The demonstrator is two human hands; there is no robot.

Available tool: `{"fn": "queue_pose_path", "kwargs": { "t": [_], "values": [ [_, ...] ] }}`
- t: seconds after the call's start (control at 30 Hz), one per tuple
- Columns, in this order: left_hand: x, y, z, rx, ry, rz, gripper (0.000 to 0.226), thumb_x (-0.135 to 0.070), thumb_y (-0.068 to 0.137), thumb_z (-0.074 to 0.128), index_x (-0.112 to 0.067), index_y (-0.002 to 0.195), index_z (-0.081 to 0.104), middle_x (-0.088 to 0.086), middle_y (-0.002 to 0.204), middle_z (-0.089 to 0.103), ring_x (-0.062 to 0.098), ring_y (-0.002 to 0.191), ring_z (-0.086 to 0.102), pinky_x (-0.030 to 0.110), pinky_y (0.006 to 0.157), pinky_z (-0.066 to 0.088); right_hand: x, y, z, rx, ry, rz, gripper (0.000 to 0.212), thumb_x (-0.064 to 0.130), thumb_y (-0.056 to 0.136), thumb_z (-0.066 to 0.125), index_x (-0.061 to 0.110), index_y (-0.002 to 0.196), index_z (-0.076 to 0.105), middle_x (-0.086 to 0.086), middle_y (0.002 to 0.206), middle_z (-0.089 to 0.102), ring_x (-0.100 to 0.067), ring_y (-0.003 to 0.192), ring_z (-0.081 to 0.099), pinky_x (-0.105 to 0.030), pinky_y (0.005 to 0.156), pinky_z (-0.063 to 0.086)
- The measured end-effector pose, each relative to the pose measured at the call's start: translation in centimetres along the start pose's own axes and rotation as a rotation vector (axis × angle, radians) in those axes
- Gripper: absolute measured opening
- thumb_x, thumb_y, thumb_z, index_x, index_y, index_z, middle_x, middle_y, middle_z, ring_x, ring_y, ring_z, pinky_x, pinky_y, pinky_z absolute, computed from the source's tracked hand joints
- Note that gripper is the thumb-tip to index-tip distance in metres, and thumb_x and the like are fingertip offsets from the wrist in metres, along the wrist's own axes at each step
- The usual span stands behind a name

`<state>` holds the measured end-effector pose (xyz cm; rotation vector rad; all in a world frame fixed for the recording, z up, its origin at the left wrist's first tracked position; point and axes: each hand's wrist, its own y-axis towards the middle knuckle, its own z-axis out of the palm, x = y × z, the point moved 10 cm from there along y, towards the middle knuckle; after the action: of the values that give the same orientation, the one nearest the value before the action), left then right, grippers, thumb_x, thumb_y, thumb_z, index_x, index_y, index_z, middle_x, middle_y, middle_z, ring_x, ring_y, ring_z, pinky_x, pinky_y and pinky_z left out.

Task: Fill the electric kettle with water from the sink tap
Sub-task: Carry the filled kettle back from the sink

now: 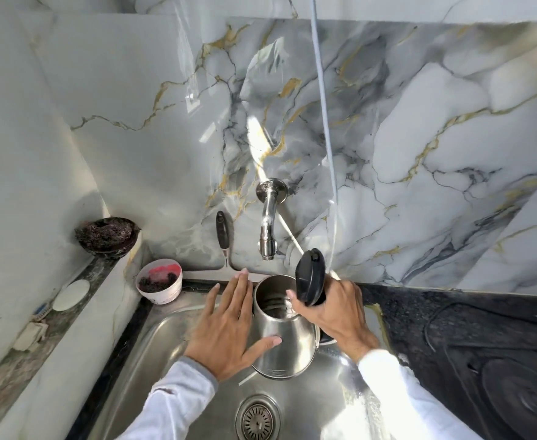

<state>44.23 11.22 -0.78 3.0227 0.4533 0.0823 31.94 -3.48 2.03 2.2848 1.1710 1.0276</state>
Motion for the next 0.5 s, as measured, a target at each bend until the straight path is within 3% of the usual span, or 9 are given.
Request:
{"fn": "queue_pose_path", "kwargs": {
  "t": [0.3,0.43,0.5],
  "values": [
    [-9.3,-1.0,-3.2,-0.084,0.023,0.157,0.109,-0.083,0.085,0.019,0.004,0.147,0.039,0.022,0.158,0.035,0.034,0.147,0.034,0.059,0.114,0.040,-2.9,-4.5,-10.5,-0.091,-0.164,0.114,0.056,0.077,0.066,0.060,0.021,0.061,0.058,-0.004,0.053,0.063,-0.034,0.058,0.067,-0.034,0.056,0.053],
    [-14.3,-0.2,-3.1,-0.031,0.024,0.216,0.114,-0.086,0.081,0.004,-0.001,0.157,0.009,0.016,0.166,0.001,0.030,0.155,0.003,0.054,0.126,0.014,-5.7,-6.8,-15.3,-0.127,-0.170,0.152,0.051,0.076,0.067,0.062,0.026,0.062,0.056,-0.001,0.056,0.065,-0.033,0.062,0.068,-0.037,0.061,0.055],
    [-17.2,0.2,-3.1,-0.033,-0.002,0.235,0.115,-0.087,0.080,0.005,-0.003,0.157,0.004,0.014,0.166,-0.005,0.029,0.156,0.000,0.053,0.127,0.009,-7.3,-7.8,-17.7,-0.138,-0.170,0.161,0.047,0.076,0.068,0.063,0.033,0.061,0.046,0.000,0.056,0.065,-0.032,0.061,0.068,-0.038,0.061,0.054]
  ]
}}
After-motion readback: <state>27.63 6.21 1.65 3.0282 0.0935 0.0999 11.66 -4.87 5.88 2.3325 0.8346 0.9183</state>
